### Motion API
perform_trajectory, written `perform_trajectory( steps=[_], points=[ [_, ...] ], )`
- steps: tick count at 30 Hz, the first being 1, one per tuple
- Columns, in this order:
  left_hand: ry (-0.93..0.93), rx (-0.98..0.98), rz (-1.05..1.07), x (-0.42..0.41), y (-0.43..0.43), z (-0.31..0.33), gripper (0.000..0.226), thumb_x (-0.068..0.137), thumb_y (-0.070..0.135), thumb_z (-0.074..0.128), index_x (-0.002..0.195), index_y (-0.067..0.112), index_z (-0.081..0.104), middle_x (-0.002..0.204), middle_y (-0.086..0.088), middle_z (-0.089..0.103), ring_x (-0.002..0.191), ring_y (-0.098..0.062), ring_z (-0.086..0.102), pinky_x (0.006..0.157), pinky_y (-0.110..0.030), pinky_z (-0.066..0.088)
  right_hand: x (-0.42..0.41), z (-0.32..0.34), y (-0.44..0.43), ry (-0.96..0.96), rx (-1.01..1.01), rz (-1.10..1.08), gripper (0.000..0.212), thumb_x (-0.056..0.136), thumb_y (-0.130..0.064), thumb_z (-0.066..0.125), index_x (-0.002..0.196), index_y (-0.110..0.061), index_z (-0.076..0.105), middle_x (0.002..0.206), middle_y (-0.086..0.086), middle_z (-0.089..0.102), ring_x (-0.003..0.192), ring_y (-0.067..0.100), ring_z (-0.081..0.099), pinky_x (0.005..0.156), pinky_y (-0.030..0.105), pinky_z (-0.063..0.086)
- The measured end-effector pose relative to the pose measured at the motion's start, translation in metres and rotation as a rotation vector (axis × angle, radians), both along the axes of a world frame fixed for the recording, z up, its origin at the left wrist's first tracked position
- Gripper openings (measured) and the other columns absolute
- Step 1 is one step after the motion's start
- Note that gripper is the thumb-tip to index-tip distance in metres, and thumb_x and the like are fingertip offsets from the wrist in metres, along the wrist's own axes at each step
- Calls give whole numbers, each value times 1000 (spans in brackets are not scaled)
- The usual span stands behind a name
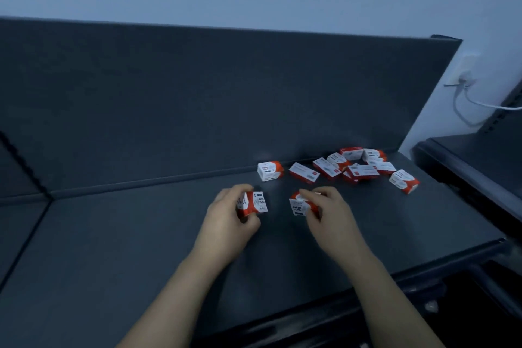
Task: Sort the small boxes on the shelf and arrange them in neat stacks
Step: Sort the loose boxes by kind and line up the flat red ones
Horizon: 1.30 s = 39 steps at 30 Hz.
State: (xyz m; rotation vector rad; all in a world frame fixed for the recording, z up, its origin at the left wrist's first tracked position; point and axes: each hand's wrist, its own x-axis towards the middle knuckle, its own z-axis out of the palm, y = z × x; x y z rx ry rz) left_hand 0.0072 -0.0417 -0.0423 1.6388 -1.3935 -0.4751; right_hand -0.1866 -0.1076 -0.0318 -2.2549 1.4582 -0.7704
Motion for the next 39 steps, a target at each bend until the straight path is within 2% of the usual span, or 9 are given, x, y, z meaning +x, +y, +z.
perform_trajectory(
  steps=[5,11,16,20,27,31,33,35,39],
  points=[
    [10,14,115,28,59,-4,44,74,7,66,111,28,59,102,11,56,90,-4,58,84,-16,45,37,-5,38,-40,86,128,55,83,0,61,131,-27,54,119,-9,42,102,1,44,75,-8,28],
    [1,29,248,63,119,-5,37,73,10,67,100,32,54,97,9,55,83,-5,58,77,-19,47,87,-7,82,-88,86,282,53,80,-3,64,124,-32,57,116,-11,47,100,-1,47,80,-4,32],
    [4,13,382,108,160,1,35,74,13,68,99,31,51,97,10,57,82,-5,59,71,-15,46,140,1,103,-257,63,385,50,76,3,64,111,-33,60,108,-12,53,95,5,59,85,27,52],
    [8,12,522,157,197,8,37,76,18,69,104,32,49,99,13,60,85,-3,60,78,-28,52,196,-1,122,-317,88,464,44,77,-1,64,106,-33,55,105,-12,55,95,10,60,80,36,54],
    [-52,-35,697,262,252,20,38,82,20,69,114,21,50,96,10,55,81,-3,54,65,-13,38,303,4,159,-277,229,512,37,82,-11,63,98,-40,46,99,-9,60,88,15,63,68,27,50],
    [-28,-25,771,324,268,15,37,79,21,70,110,20,49,101,2,56,88,-11,56,69,-24,46,352,5,178,-271,212,525,34,83,-11,62,100,-37,48,103,-12,54,93,12,60,75,32,53],
    [-57,31,789,346,270,12,33,81,23,70,107,18,49,102,1,53,82,-5,50,61,-17,38,372,5,185,-273,202,525,31,83,-10,62,102,-33,50,106,-13,49,94,9,58,80,33,53],
    [-99,94,798,361,273,9,33,82,32,70,103,17,48,96,3,53,77,-4,48,56,-15,33,388,4,191,-261,194,536,29,84,-12,62,103,-30,51,106,-14,46,94,7,56,81,32,53],
    [-156,176,819,376,278,7,46,80,58,62,100,19,50,79,15,52,81,-12,54,64,-31,47,414,3,196,-205,176,569,25,86,-21,65,105,-31,52,105,-16,47,93,5,57,82,31,53]
  ],
)
